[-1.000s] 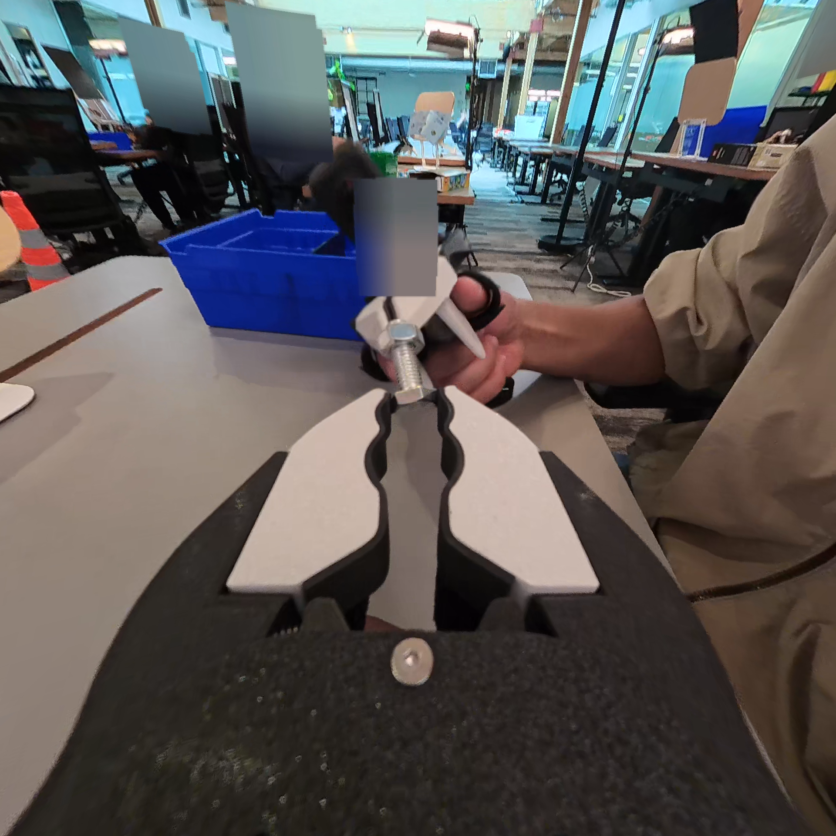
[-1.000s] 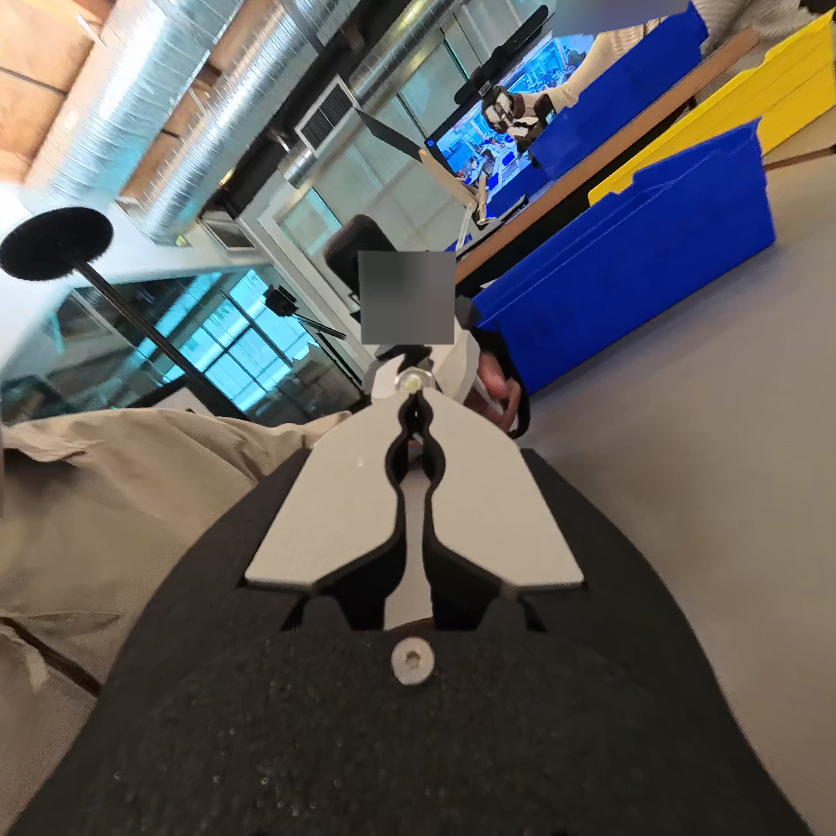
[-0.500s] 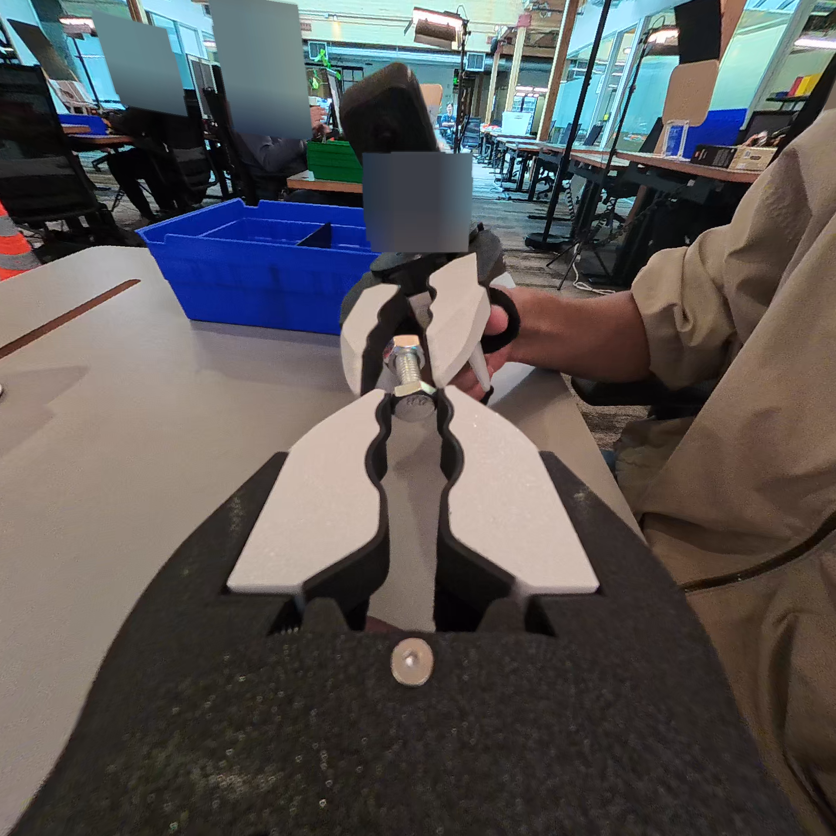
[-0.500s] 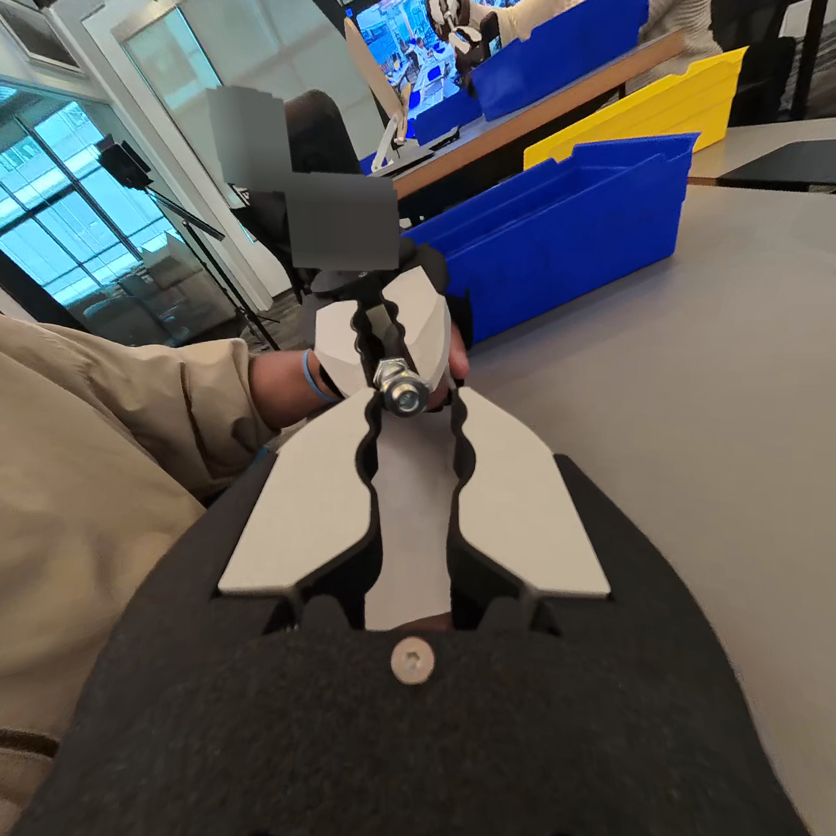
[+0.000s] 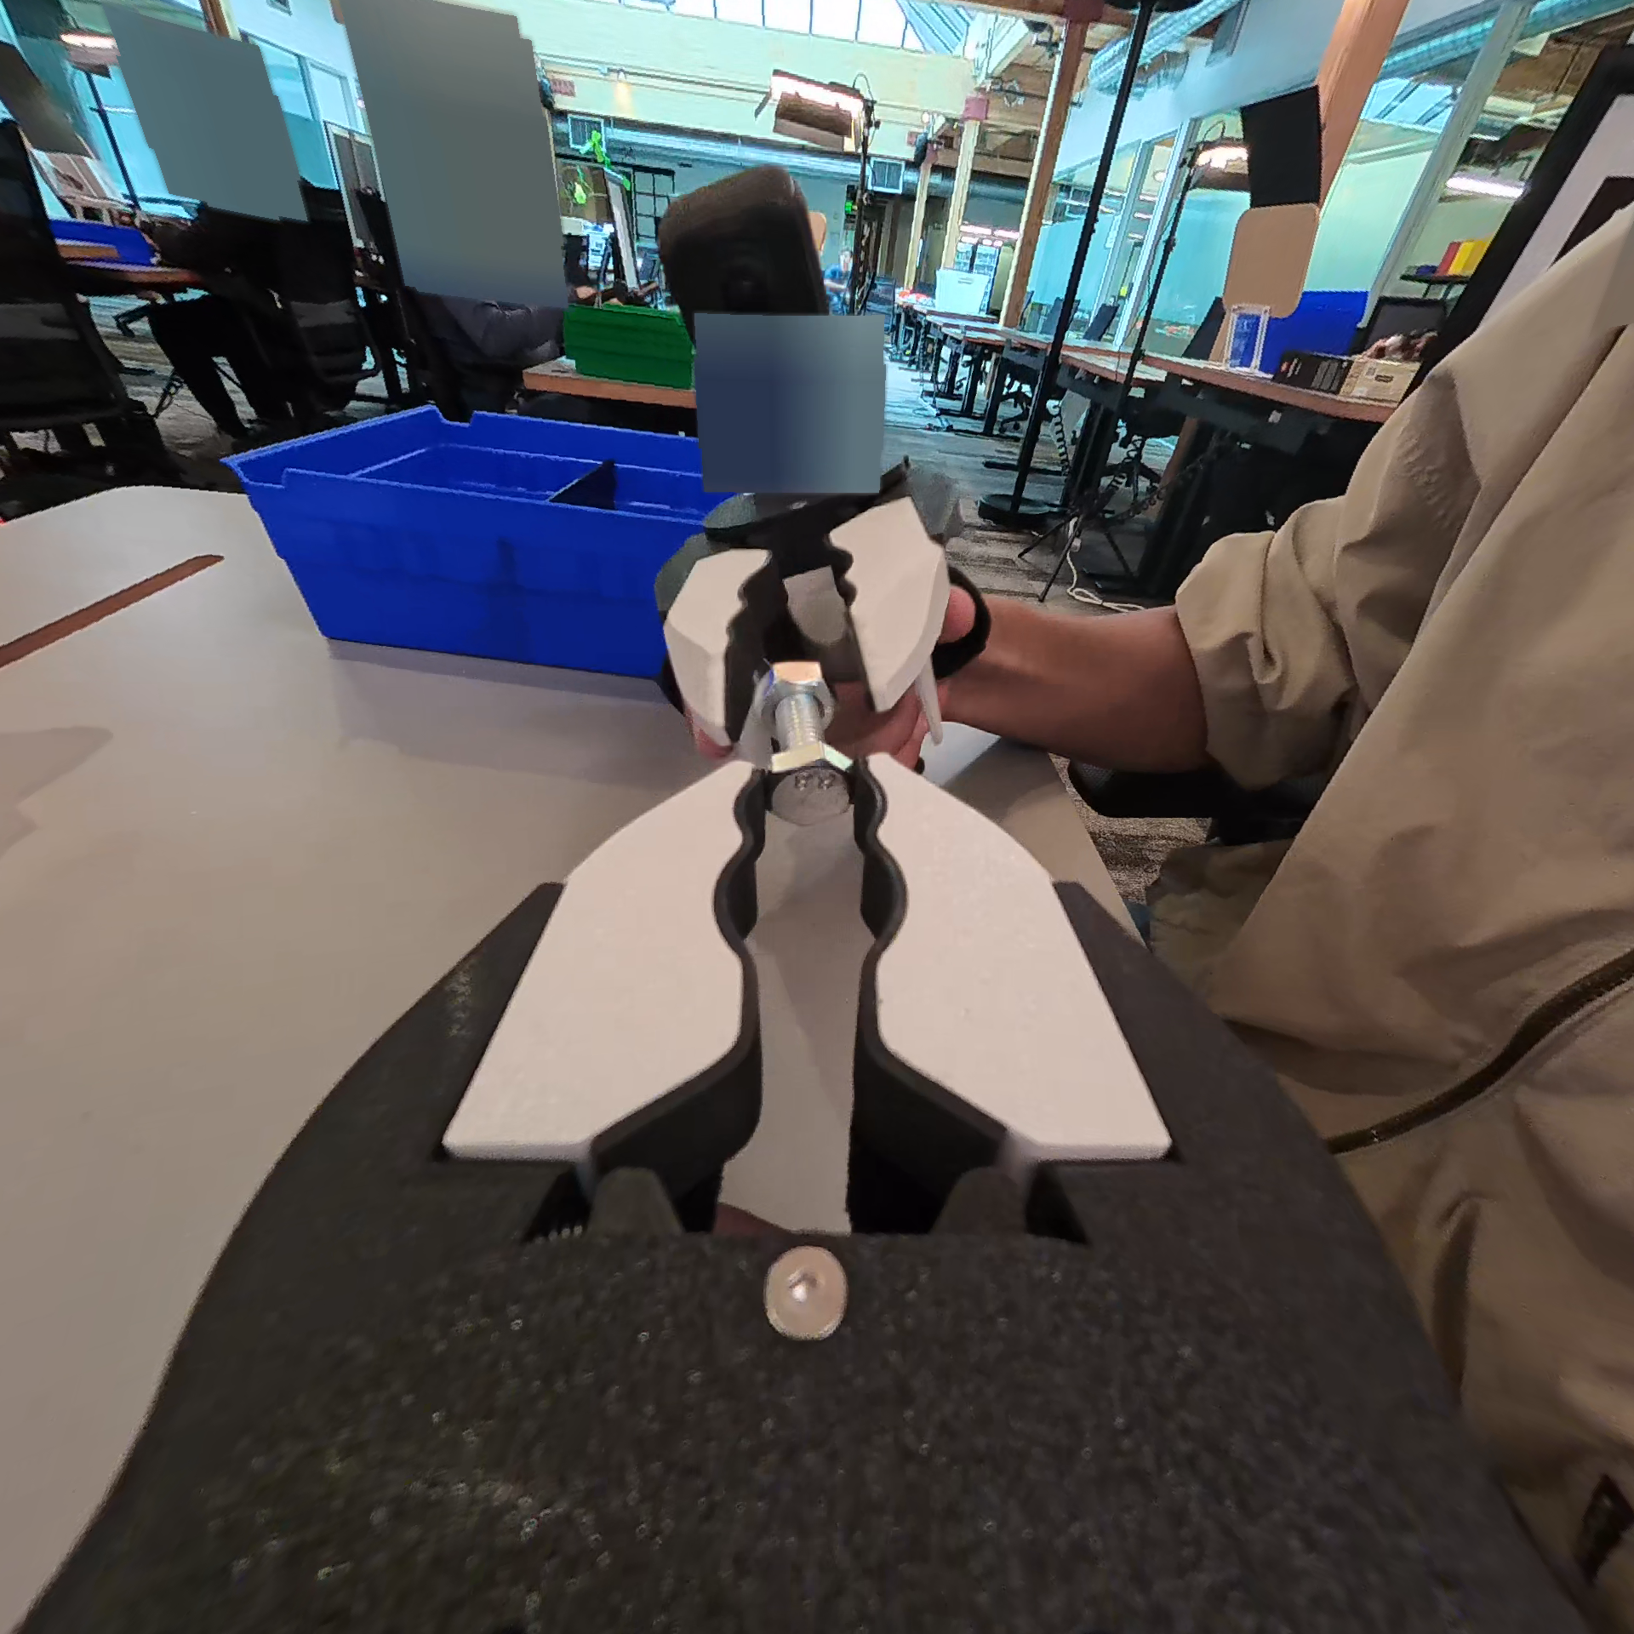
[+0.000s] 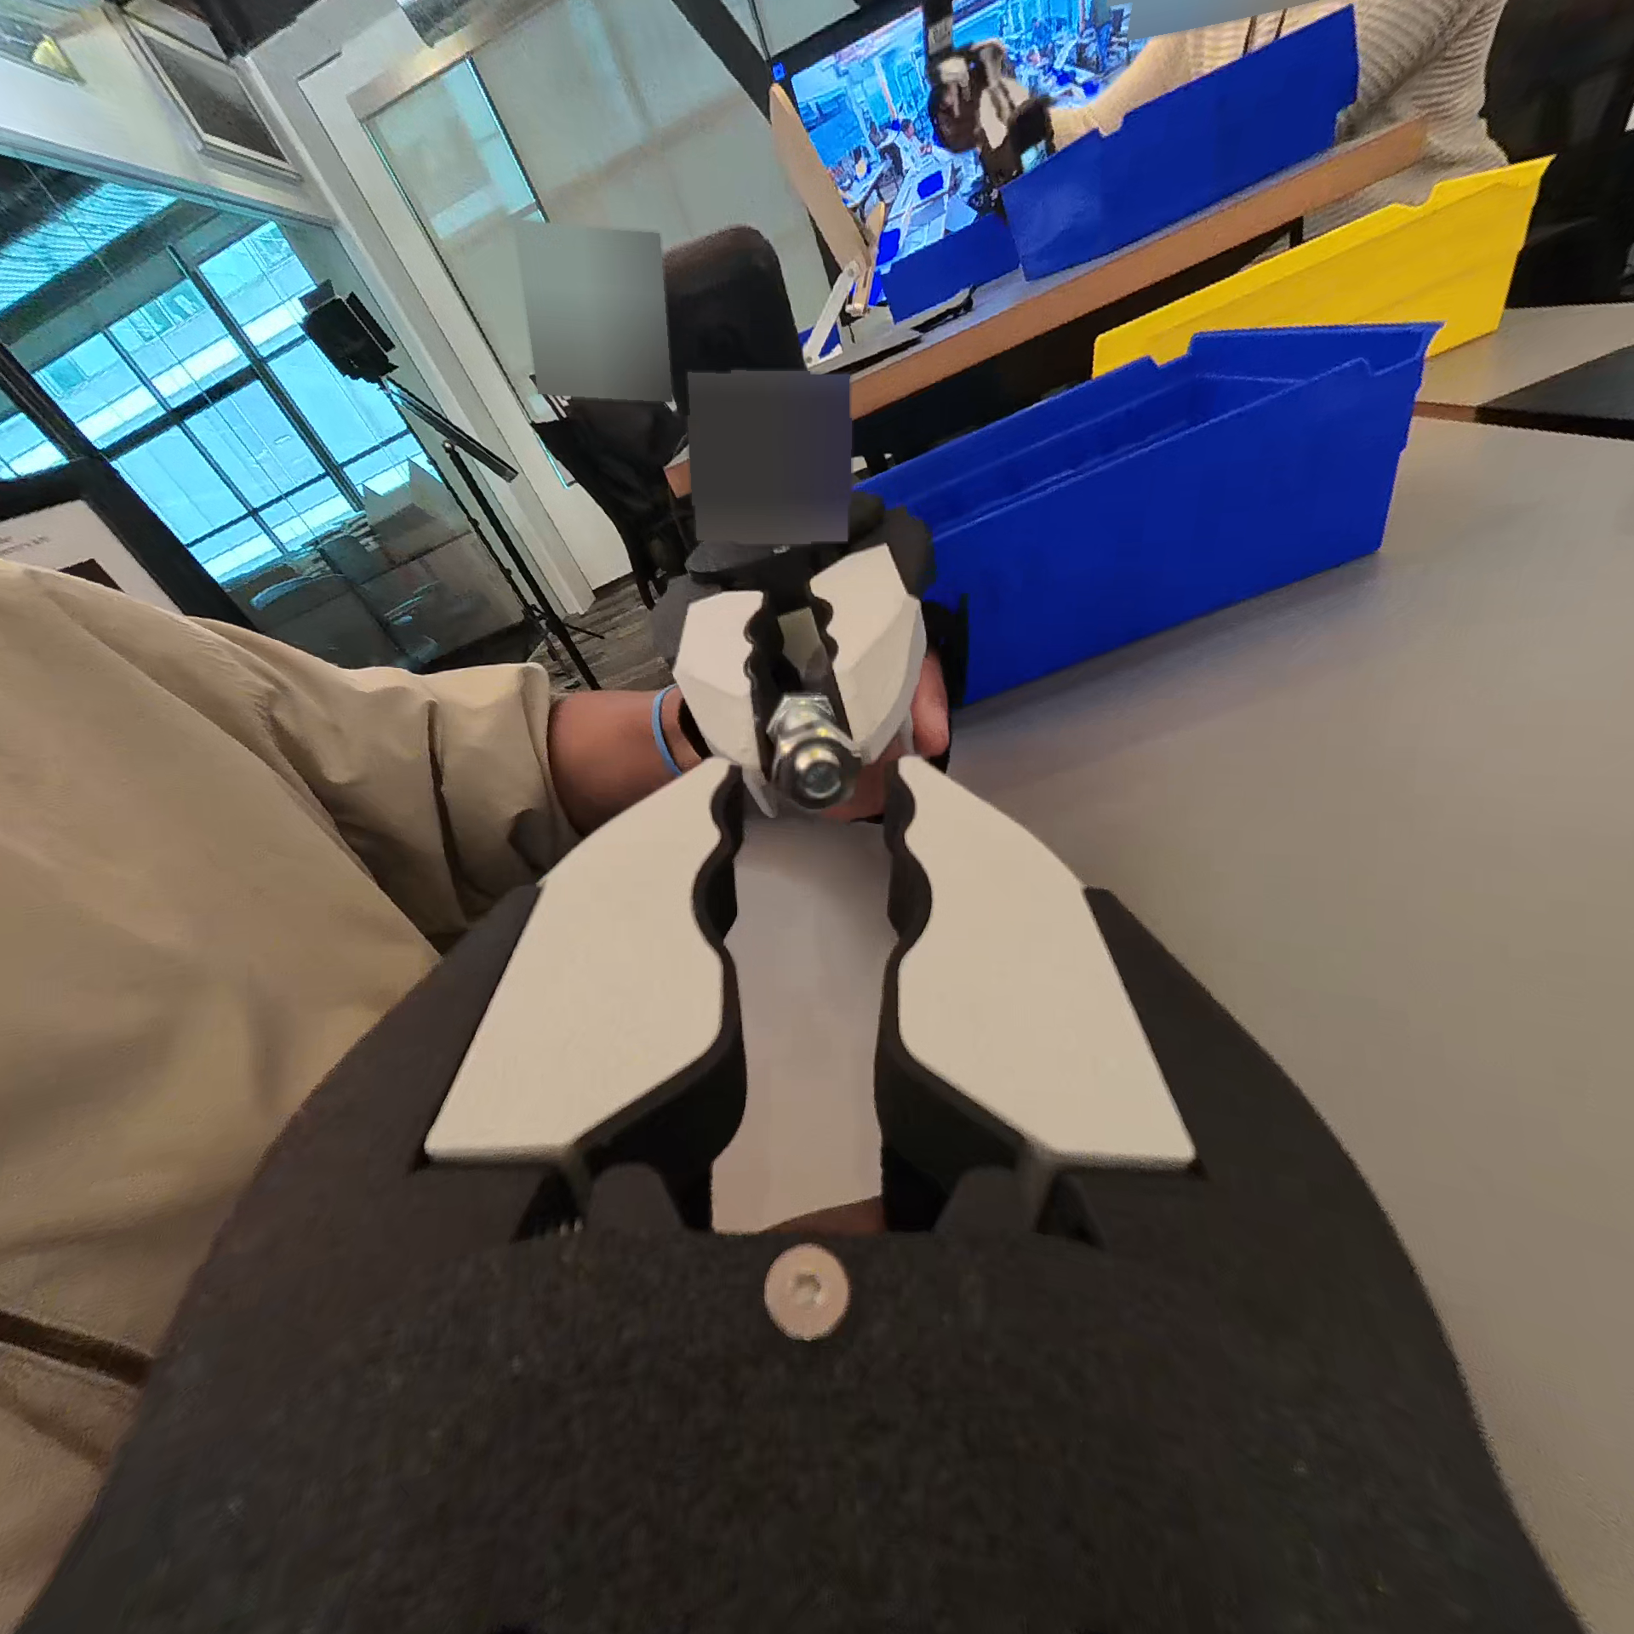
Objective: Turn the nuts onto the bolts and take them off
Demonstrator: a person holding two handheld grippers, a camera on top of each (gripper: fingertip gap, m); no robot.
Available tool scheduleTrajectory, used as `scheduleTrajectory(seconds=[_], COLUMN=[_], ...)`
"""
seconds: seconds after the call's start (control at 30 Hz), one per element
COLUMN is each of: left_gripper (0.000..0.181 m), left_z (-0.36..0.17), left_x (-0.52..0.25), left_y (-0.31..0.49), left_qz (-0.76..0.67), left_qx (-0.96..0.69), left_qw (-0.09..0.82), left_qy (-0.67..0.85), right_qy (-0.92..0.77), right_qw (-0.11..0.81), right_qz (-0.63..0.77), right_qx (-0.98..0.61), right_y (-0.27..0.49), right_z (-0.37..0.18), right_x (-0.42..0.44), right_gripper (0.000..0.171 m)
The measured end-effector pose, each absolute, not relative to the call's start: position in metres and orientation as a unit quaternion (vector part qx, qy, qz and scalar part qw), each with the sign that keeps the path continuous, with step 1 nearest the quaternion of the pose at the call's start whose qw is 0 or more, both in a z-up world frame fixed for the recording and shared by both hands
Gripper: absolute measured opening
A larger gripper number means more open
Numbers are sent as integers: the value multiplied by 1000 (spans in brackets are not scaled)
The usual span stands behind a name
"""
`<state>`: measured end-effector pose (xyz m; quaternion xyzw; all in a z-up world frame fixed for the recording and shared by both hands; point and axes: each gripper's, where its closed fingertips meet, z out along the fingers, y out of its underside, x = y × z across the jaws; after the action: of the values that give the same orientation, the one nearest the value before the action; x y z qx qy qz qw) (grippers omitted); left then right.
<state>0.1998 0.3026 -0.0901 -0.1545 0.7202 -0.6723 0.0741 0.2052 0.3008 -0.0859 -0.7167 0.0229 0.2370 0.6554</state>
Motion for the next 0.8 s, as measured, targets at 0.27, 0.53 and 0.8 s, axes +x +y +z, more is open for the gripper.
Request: scheduleTrajectory(seconds=[0.27,0.53,0.8], left_gripper=[18,18,18], left_z=[-83,-90,-89], left_x=[197,201,197], left_y=[303,304,299], left_qz=[-688,-673,-678], left_qx=[-153,-160,-152], left_qw=[59,71,62], left_qy=[707,719,717], right_qy=[40,25,28], right_qw=[626,652,642], right_qz=[215,245,241], right_qx=[-749,-717,-727], right_y=[305,299,302], right_z=[-109,-87,-94], right_x=[214,206,205], right_gripper=[27,31,34])
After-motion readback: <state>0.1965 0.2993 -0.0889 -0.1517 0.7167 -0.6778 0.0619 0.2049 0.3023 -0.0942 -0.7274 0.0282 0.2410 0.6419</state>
